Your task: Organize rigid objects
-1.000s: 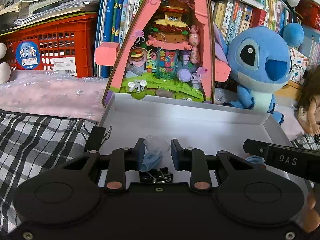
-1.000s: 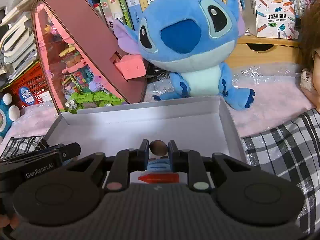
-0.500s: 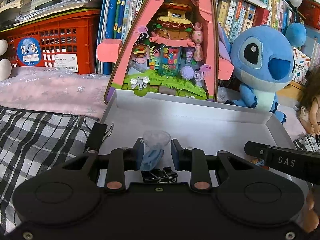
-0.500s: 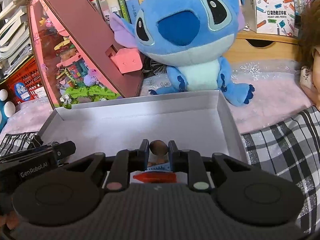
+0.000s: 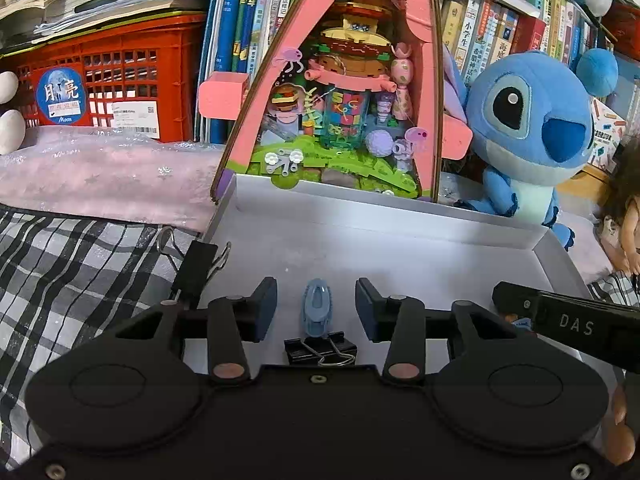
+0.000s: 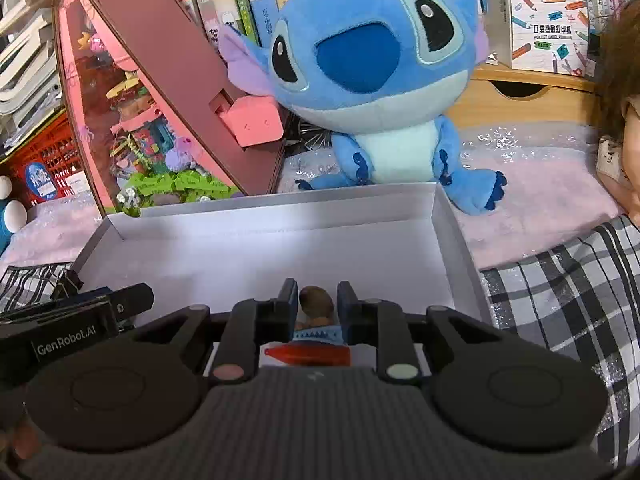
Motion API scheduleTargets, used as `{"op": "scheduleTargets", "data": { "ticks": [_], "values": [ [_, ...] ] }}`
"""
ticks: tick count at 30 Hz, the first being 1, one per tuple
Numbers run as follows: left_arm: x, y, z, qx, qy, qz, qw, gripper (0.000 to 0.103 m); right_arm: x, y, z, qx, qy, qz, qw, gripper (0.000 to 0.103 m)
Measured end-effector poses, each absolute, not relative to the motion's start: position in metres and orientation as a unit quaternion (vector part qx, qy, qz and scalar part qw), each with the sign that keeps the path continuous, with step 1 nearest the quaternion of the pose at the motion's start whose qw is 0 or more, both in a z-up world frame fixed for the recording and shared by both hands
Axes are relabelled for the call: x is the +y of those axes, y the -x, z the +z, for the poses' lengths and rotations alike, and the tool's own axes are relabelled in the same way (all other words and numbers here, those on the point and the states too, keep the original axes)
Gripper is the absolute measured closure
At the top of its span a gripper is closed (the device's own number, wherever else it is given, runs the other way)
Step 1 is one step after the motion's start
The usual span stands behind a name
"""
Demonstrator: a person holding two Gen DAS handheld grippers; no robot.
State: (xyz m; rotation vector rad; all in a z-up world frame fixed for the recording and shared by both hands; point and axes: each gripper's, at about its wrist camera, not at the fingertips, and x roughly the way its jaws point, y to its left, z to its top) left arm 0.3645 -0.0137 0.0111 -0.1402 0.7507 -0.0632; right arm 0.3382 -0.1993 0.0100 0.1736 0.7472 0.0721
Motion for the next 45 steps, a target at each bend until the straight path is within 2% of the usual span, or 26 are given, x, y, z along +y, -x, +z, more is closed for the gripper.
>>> {"op": "scheduleTargets", "data": {
  "ticks": [3,8,14,26,36,45],
  "values": [
    [-0.014,-0.364,0.012,0.366,0.066,-0.034,0.928,0.058,-0.201,-0.336,0.011,0.362,-0.085,0.036,0.928,0.061],
    [-0.018,-0.36,0.016,0.356,0.05,-0.029,0.933,0.039,-0.203,-0.333,0.013,0.356,-0.09,0.035,0.929,0.052],
    [-0.018,-0.354,0.022,0.346,0.044,-0.028,0.937,0.029,-0.202,-0.328,0.016,0.347,-0.089,0.032,0.933,0.038],
    [-0.011,-0.318,0.038,0.335,0.051,-0.036,0.94,0.022,-0.206,-0.297,0.032,0.318,-0.088,0.025,0.944,0.02],
    [-0.005,-0.256,0.058,0.309,0.048,-0.047,0.949,0.019,-0.211,-0.237,0.053,0.278,-0.082,0.029,0.957,0.016],
    [-0.004,-0.187,0.06,0.278,0.017,-0.054,0.959,0.016,-0.213,-0.182,0.051,0.273,-0.087,0.043,0.957,0.014]
  ]
}}
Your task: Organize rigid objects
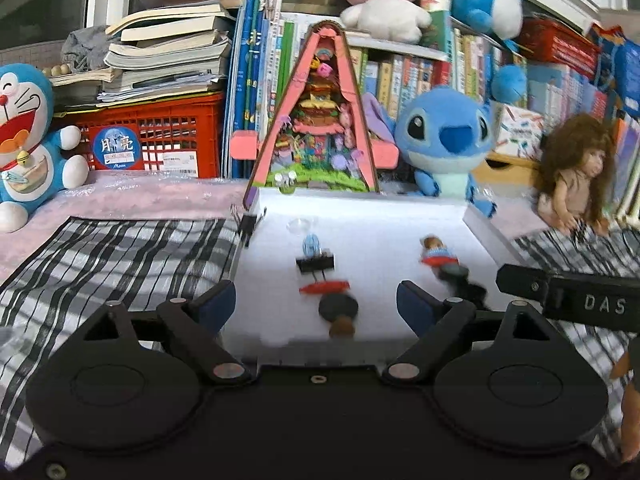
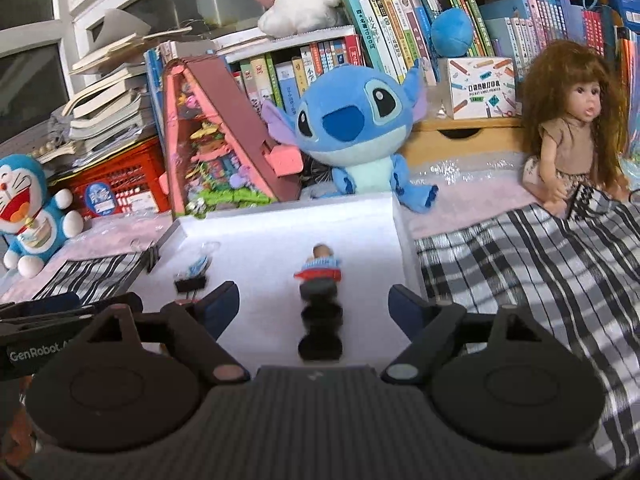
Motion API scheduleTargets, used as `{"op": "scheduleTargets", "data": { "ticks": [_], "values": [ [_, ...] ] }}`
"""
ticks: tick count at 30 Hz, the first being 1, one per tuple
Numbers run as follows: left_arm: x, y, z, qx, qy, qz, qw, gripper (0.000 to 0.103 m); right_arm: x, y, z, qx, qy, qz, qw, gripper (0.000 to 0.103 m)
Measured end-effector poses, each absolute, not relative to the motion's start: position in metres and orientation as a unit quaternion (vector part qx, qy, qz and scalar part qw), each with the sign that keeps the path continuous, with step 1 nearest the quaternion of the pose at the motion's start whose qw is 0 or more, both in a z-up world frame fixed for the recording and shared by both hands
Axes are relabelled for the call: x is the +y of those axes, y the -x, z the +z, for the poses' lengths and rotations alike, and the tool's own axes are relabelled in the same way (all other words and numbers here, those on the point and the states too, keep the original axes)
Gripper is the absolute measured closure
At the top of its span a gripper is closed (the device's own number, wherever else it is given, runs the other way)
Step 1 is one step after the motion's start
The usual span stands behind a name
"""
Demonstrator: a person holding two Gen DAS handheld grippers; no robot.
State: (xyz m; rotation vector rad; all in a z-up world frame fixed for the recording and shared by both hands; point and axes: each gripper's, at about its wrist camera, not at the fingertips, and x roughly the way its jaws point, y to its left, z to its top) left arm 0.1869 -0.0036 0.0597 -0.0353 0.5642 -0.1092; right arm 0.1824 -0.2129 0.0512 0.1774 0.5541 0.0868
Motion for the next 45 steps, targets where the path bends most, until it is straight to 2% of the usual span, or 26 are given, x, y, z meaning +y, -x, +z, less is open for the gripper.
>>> {"op": "scheduleTargets", "data": {
  "ticks": [8,16,19,26,31,45],
  "values": [
    [0.0,-0.15,0.027,0.301,0.016,-0.051,0.952,0.016,-0.205,-0.146,0.033,0.276,-0.058,0.05,0.958,0.011],
    [0.003,-0.147,0.004,0.323,0.013,-0.035,0.946,0.016,-0.199,-0.136,0.006,0.3,-0.032,0.05,0.952,0.01],
    [0.004,-0.153,0.001,0.333,0.016,-0.033,0.942,0.012,-0.197,-0.135,-0.002,0.307,-0.017,0.05,0.95,0.01],
    [-0.004,-0.157,-0.001,0.343,-0.008,-0.019,0.939,0.006,-0.196,-0.141,-0.009,0.321,-0.015,0.049,0.946,0.0],
    [-0.004,-0.16,-0.003,0.349,-0.01,-0.01,0.937,0.001,-0.192,-0.142,-0.011,0.329,-0.002,0.044,0.943,0.0],
    [-0.003,-0.16,-0.003,0.349,-0.009,-0.01,0.937,0.0,-0.191,-0.144,-0.012,0.331,0.001,0.043,0.942,0.0]
  ]
}}
